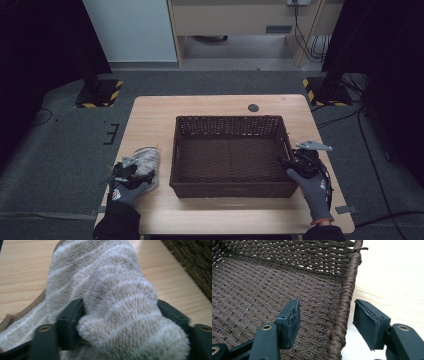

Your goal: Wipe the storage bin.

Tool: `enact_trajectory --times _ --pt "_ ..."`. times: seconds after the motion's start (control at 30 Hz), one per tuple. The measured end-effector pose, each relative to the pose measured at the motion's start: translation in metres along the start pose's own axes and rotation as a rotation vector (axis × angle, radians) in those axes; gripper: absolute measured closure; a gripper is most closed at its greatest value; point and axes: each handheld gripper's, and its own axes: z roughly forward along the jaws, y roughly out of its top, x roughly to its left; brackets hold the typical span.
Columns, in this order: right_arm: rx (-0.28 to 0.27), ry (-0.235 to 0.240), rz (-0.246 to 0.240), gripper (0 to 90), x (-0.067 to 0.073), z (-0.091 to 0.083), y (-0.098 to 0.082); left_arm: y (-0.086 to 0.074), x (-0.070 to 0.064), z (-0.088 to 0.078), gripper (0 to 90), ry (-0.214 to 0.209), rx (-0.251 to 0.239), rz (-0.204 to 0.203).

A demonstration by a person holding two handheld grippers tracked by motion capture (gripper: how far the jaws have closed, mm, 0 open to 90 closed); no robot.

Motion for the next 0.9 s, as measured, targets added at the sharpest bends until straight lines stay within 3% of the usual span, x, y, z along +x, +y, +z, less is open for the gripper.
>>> enact_trajectory --times 0.13,0.27,0.4,0.6,0.8,0.9 --pt "0.001 -0.001 -0.002 38.9 0.000 0.000 0.000 0.001 0.006 -0.003 44.4 -0.020 -0.008 -0.040" --pt "-0.003 -0.001 -0.006 41.4 0.000 -0.001 0.000 0.004 0.009 -0.009 52.5 -0.041 -0.016 -0.078" --pt "-0.007 0.000 -0.008 43.0 0.000 -0.002 0.001 0.008 0.008 -0.017 53.2 -0.055 -0.048 -0.081" --pt "-0.029 -0.003 -0.009 44.0 -0.001 -0.007 0.005 0.020 0.003 -0.038 53.2 -0.068 -0.170 -0.078" --pt "-0.074 -0.009 0.000 48.0 -0.005 -0.021 0.015 0.025 -0.005 -0.047 53.1 -0.089 -0.219 -0.056" --pt "-0.064 -0.018 -0.003 53.3 -0.012 -0.026 0.014 0.029 -0.008 -0.051 53.0 -0.097 -0.241 -0.052"
